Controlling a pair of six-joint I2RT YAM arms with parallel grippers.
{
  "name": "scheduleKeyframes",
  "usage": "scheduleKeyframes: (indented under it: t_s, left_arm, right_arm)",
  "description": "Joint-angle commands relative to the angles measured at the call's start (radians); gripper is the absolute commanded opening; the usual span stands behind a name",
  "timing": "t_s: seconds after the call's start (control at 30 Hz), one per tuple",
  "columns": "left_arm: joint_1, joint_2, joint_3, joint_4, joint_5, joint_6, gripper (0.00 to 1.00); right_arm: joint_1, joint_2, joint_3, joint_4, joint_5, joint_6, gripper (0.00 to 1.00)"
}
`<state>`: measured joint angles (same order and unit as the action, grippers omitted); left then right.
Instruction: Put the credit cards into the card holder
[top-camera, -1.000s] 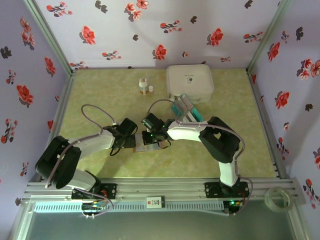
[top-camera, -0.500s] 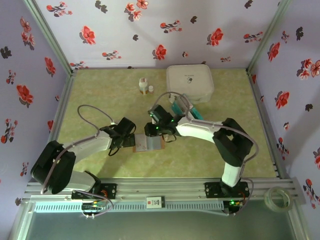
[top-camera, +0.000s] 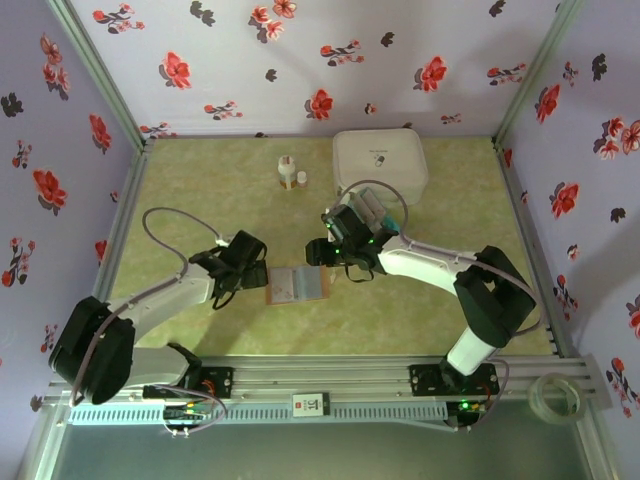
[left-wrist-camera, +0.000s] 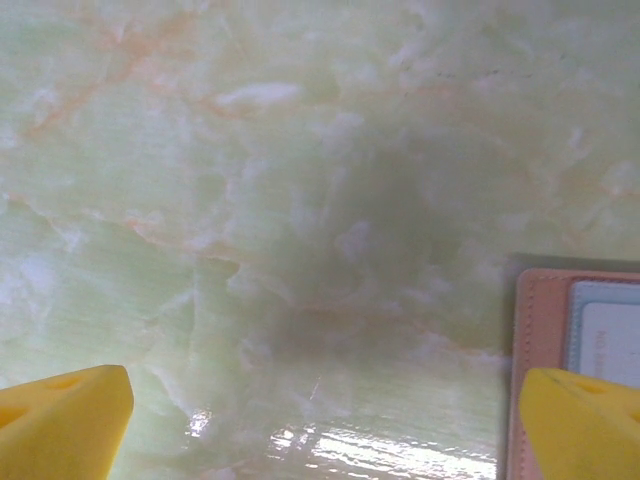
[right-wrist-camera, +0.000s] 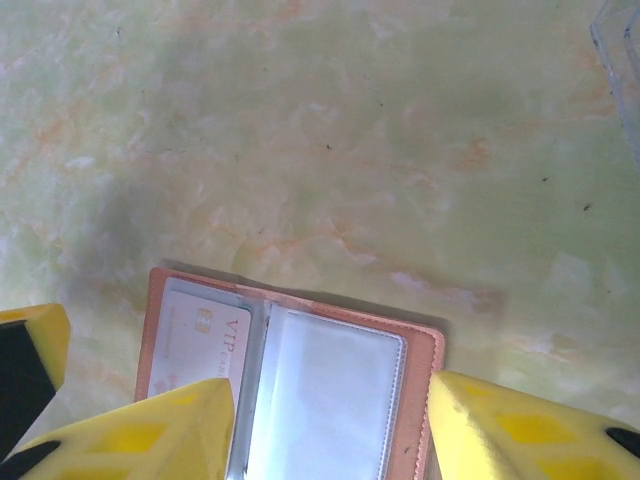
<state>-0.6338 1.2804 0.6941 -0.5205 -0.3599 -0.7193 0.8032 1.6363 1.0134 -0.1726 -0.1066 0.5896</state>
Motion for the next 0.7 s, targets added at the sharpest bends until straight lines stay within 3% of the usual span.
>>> scheduleKeyframes:
  t_s: [0.0, 0.4, 0.67]
  left_arm:
    - [0.009, -0.012, 0.033, -0.032, -0.023, 0.021, 1.00]
    - [-0.016, -0.014, 0.025, 0.013, 0.024, -0.022, 1.00]
    - [-0.076, 0.008, 0.020, 0.040, 0.033, -0.063, 1.00]
  right_arm:
    - [0.001, -0.005, 0.008, 0.022, -0.007, -0.040, 0.52]
    - [0.002, 0.068, -0.008, 0.097, -0.115, -0.029, 0.32]
    - [0.001, 0.098, -0.031, 0.113, -0.126, -0.013, 0.30]
